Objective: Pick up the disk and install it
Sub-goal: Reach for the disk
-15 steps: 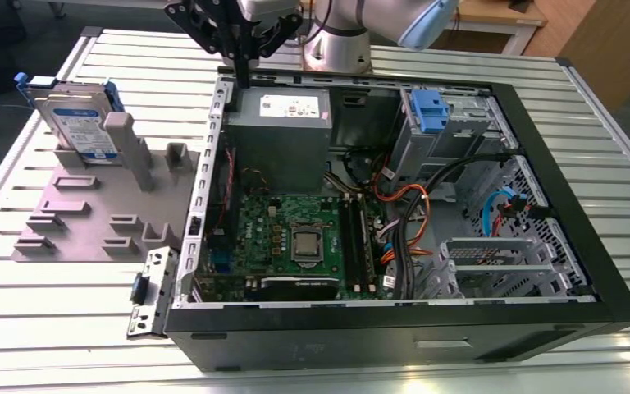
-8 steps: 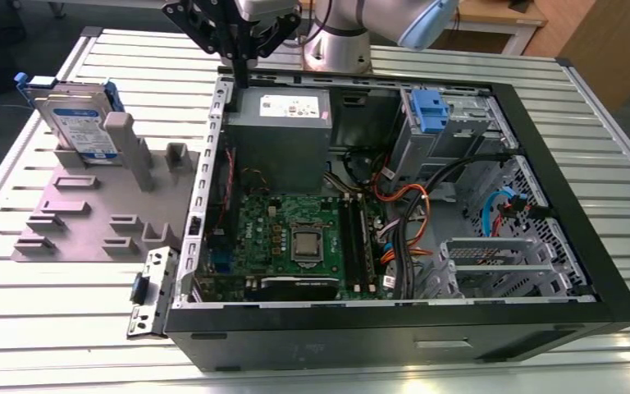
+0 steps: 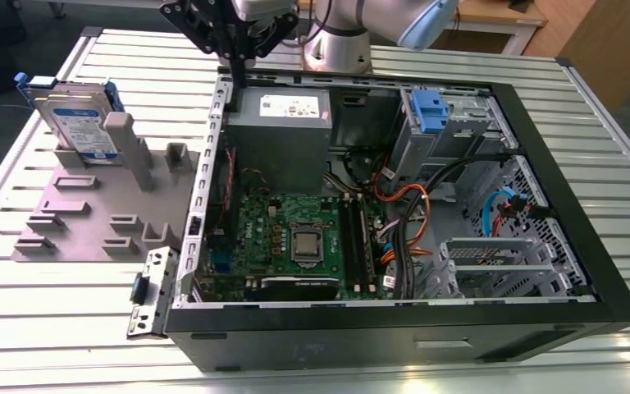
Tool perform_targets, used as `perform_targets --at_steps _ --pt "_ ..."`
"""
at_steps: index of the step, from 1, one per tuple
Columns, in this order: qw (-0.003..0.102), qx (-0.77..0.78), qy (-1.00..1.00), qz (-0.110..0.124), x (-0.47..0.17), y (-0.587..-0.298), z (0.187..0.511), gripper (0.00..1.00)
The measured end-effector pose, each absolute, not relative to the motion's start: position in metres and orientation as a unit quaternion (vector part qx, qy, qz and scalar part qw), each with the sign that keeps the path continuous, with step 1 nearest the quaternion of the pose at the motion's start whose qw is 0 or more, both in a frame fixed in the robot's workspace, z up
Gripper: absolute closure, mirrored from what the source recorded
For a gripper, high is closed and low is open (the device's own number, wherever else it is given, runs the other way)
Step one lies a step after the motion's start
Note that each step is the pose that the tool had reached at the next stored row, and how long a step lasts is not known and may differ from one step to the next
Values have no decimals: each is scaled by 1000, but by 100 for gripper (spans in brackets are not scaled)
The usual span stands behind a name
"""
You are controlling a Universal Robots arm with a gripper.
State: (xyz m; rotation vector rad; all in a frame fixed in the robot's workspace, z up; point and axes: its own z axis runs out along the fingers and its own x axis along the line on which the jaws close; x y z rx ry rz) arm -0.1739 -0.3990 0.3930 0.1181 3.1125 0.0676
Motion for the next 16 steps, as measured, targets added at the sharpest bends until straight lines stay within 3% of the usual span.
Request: perform_targets --at_steps 16 --pt "13 38 999 22 -190 -399 393 89"
